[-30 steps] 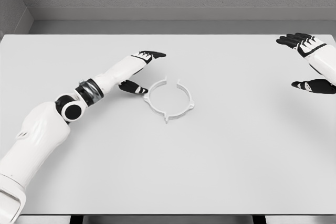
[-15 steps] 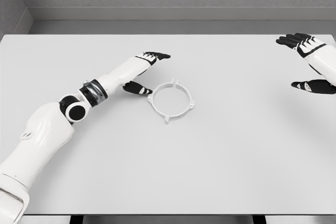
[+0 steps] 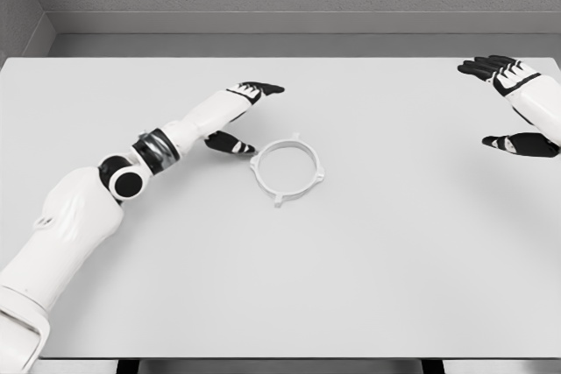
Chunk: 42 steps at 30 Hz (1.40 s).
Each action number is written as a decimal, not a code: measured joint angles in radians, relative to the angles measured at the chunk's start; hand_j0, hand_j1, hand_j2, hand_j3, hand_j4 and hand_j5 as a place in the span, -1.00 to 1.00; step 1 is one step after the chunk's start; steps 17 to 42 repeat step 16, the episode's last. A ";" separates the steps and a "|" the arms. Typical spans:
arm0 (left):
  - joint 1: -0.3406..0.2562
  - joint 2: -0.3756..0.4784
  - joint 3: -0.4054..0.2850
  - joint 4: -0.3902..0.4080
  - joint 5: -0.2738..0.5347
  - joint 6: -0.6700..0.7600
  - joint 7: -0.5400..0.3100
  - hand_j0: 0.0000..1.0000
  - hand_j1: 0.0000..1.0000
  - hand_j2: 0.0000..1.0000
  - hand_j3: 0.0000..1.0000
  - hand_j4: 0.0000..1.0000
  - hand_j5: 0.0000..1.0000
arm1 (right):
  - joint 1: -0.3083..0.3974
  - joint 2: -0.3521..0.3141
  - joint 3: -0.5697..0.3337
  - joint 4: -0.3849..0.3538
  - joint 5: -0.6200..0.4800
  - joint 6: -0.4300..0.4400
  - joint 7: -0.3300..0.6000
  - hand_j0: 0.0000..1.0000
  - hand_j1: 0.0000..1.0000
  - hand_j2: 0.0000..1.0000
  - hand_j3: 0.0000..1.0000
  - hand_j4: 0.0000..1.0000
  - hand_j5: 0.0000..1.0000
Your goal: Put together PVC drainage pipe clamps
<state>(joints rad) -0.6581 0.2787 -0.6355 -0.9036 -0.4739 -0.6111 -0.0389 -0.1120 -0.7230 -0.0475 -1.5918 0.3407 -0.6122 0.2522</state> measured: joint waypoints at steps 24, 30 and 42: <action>0.015 0.338 0.141 0.005 0.016 0.000 0.001 1.00 1.00 1.00 1.00 1.00 1.00 | 0.000 0.001 -0.001 -0.028 0.002 0.000 0.000 1.00 1.00 1.00 1.00 1.00 1.00; 0.015 0.338 0.141 0.005 0.016 0.000 0.001 1.00 1.00 1.00 1.00 1.00 1.00 | 0.000 0.001 -0.001 -0.028 0.002 0.000 0.000 1.00 1.00 1.00 1.00 1.00 1.00; 0.015 0.338 0.141 0.005 0.016 0.000 0.001 1.00 1.00 1.00 1.00 1.00 1.00 | 0.000 0.001 -0.001 -0.028 0.002 0.000 0.000 1.00 1.00 1.00 1.00 1.00 1.00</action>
